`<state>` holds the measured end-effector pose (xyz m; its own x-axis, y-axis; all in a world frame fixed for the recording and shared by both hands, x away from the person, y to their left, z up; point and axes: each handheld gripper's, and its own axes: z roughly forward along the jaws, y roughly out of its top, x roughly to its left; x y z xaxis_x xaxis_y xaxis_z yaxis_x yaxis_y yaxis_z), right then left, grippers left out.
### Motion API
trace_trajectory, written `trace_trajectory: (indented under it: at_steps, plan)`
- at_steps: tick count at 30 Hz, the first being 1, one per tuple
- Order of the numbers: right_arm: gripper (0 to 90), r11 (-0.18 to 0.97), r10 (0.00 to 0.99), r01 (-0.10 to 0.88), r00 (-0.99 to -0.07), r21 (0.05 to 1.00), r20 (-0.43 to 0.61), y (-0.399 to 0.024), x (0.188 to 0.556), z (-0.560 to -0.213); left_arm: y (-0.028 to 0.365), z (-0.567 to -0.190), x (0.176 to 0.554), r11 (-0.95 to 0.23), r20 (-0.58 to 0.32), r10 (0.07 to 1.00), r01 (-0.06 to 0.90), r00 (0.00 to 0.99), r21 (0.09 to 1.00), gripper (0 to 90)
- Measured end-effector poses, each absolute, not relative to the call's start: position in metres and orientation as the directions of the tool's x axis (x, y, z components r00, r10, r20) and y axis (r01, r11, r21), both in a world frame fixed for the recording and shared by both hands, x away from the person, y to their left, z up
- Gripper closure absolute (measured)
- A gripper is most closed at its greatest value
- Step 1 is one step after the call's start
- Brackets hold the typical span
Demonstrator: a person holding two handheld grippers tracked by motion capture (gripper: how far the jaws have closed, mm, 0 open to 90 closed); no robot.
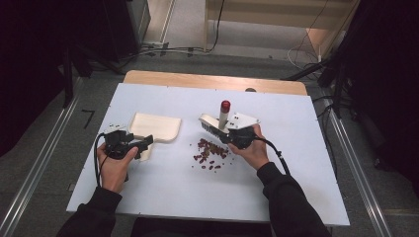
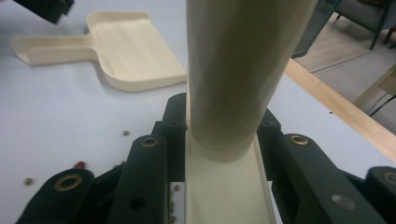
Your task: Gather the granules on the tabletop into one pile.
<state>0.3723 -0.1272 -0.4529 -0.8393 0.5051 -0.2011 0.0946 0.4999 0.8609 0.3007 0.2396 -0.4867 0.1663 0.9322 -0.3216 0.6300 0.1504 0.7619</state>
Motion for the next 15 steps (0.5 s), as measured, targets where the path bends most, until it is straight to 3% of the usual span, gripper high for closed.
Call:
trace_trajectory:
  at_steps: [5,15]
  plan:
    - [64.2,0.461,0.48,0.156,-0.872,0.874,-0.098,-0.131,0.364,-0.452,0.24,-0.487,0.301,0.151,-0.32,0.933,0.63,0.163,0.762,18.3]
    - [64.2,0.455,0.424,0.175,-0.905,0.873,-0.04,-0.122,0.341,-0.457,0.24,-0.487,0.301,0.151,-0.317,0.935,0.627,0.16,0.764,18.3]
